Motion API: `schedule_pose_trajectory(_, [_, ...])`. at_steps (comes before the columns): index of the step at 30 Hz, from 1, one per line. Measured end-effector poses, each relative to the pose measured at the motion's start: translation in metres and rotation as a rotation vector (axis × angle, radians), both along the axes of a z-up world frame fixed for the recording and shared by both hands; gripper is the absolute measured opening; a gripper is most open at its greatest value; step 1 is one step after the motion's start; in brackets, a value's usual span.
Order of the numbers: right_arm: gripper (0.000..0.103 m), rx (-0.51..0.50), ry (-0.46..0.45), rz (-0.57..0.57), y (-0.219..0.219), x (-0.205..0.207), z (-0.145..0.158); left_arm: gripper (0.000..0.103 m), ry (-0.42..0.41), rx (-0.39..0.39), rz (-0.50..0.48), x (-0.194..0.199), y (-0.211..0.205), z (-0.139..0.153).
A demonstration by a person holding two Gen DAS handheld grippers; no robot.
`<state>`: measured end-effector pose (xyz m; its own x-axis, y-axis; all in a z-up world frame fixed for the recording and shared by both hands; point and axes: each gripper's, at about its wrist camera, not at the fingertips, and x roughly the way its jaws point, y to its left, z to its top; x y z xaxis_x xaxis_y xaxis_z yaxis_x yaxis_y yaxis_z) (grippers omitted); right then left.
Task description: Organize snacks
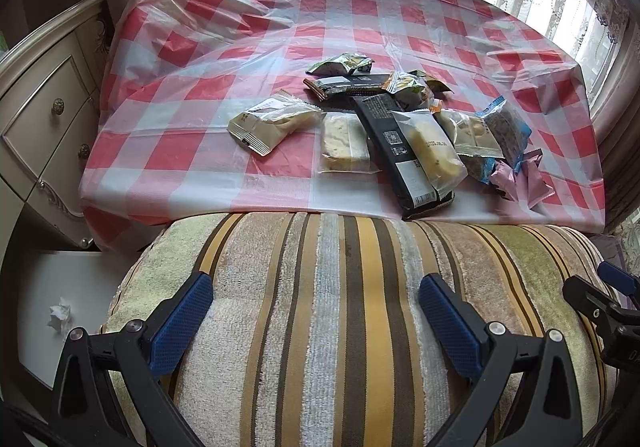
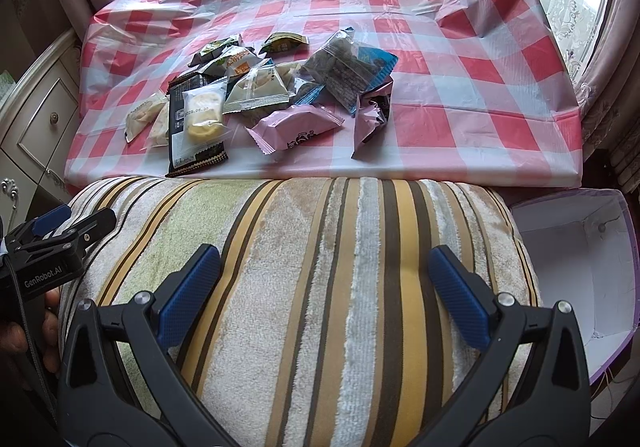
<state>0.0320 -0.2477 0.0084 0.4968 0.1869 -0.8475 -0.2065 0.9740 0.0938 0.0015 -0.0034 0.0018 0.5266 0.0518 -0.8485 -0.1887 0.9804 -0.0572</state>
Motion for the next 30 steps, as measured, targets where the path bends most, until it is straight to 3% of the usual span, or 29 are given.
schedule_pose_trajectory(30, [0.103, 0.002, 0.002, 0.000, -0.0010, 0.0002, 0.0006, 0.103, -0.001, 0.001, 0.001, 0.0001, -0.0013, -0.0021])
